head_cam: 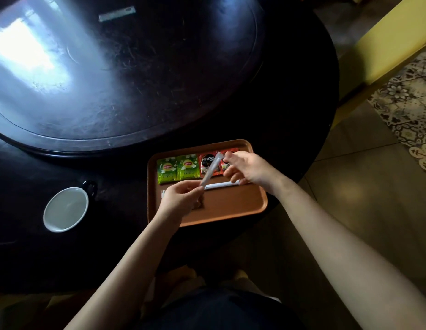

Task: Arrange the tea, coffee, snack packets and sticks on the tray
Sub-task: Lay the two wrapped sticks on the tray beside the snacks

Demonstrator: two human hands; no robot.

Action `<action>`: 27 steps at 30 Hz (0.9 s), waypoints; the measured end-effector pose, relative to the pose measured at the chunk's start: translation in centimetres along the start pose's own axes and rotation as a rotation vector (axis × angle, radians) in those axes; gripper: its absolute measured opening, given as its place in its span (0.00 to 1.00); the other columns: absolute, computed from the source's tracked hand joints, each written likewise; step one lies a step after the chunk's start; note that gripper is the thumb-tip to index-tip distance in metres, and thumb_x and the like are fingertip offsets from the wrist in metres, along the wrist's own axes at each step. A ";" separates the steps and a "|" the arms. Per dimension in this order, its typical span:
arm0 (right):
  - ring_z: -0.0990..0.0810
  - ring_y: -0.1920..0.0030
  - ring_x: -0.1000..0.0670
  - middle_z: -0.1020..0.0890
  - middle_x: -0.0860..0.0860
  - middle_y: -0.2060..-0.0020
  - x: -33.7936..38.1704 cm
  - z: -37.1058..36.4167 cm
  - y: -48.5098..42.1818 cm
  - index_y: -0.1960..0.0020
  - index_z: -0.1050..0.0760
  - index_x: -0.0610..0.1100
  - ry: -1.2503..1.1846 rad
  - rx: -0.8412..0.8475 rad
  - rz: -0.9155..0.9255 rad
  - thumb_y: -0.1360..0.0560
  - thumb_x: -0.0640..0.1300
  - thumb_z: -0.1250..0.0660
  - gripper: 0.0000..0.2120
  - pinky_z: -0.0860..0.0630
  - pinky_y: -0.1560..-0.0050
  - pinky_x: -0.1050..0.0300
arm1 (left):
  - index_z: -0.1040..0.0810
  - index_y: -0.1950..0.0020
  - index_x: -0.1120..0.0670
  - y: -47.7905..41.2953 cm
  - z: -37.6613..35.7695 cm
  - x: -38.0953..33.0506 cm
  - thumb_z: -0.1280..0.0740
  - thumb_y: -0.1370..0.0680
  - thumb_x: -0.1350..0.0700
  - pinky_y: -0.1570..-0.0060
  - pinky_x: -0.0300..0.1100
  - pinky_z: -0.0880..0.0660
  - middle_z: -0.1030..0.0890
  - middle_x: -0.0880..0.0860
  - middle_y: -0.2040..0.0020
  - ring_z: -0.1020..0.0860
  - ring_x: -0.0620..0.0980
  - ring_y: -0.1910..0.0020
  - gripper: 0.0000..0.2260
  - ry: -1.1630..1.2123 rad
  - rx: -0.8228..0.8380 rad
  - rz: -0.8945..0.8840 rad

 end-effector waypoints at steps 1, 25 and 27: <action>0.21 0.64 0.54 0.19 0.51 0.62 0.5 -0.2 0.4 0.45 0.25 0.42 0.013 0.036 0.034 0.23 0.53 0.40 0.16 0.25 0.67 0.67 | 0.20 0.50 0.61 0.1 -0.3 -0.3 0.32 0.27 0.63 0.68 0.37 0.29 0.22 0.54 0.66 0.26 0.45 0.71 0.07 -0.041 0.030 -0.014; 0.23 0.57 0.51 0.21 0.49 0.63 -6.6 1.3 1.3 0.53 0.19 0.37 0.016 -0.189 -0.128 0.30 0.38 0.29 0.07 0.28 0.59 0.65 | 0.18 0.55 0.56 -0.9 3.3 2.7 0.29 0.29 0.60 0.62 0.36 0.22 0.18 0.52 0.62 0.21 0.43 0.68 0.04 -0.177 -0.214 -0.057; 0.21 0.53 0.48 0.20 0.46 0.59 -7.3 1.2 1.0 0.53 0.19 0.37 0.040 -0.217 -0.169 0.30 0.38 0.30 0.07 0.26 0.54 0.59 | 0.18 0.53 0.55 -1.2 5.0 3.5 0.29 0.29 0.57 0.58 0.42 0.22 0.17 0.54 0.58 0.19 0.49 0.61 0.07 -0.286 -0.349 -0.066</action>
Point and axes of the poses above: each hand's wrist, its own y-axis away from the middle knuckle, its own z-axis out of the back of the hand, x = y × z, the point moved 1 cm from there along -y, towards the middle knuckle
